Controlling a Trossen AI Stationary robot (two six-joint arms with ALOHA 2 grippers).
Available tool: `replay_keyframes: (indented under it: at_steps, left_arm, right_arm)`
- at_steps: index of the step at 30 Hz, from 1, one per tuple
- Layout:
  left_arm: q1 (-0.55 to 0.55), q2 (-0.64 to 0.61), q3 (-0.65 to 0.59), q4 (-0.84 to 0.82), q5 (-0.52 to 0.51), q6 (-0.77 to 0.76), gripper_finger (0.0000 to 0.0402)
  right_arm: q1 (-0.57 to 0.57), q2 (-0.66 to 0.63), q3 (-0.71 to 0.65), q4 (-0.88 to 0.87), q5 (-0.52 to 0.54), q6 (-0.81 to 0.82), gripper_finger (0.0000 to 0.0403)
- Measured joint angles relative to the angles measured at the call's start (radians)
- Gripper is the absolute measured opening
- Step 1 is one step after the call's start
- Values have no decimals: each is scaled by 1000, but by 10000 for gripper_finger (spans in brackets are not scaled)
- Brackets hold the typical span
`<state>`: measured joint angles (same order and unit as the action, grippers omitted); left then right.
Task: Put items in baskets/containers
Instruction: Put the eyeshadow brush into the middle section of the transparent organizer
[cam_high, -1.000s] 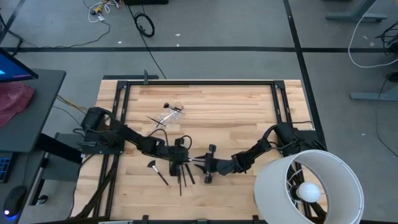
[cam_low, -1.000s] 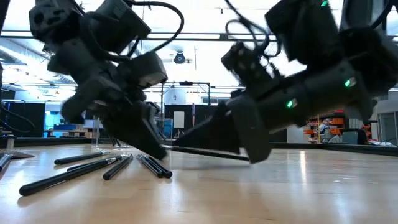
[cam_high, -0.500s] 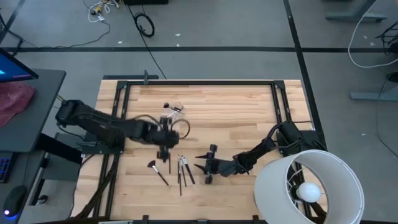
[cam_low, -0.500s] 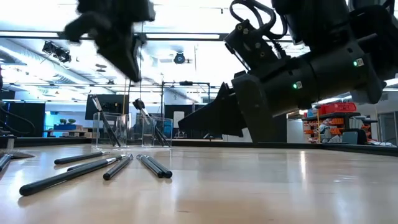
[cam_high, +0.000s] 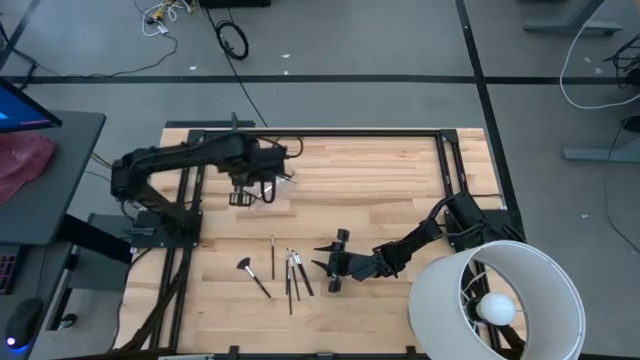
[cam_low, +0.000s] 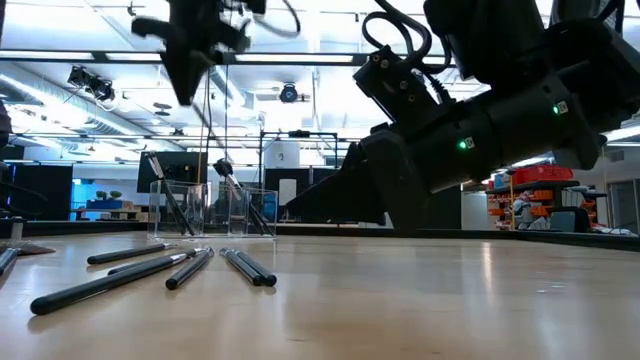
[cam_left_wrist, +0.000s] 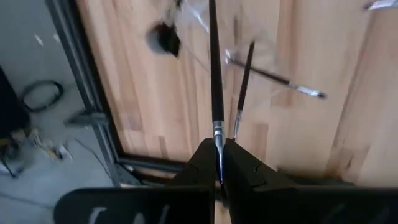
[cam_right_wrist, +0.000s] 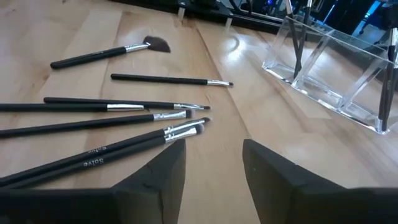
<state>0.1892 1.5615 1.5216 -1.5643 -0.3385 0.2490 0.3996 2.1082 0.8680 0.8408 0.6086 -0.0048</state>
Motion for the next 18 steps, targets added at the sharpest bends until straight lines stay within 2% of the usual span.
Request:
replay_keyframes:
  at_steps: [3, 7, 13, 18]
  left_arm:
    - [20, 50, -45, -6, -19, 29, 12]
    - [22, 106, -90, -6, -110, 45, 13]
    - [22, 155, -95, 57, -110, 108, 18]
    - [22, 201, -95, 116, -103, 129, 48]
  right_arm:
    - [0, 0, 0, -9, 0, 0, 164]
    - [0, 0, 0, -21, 0, 21, 164]
    - [-1, 0, 0, -28, 0, 23, 164]
    - [-3, 0, 0, -35, 0, 28, 164]
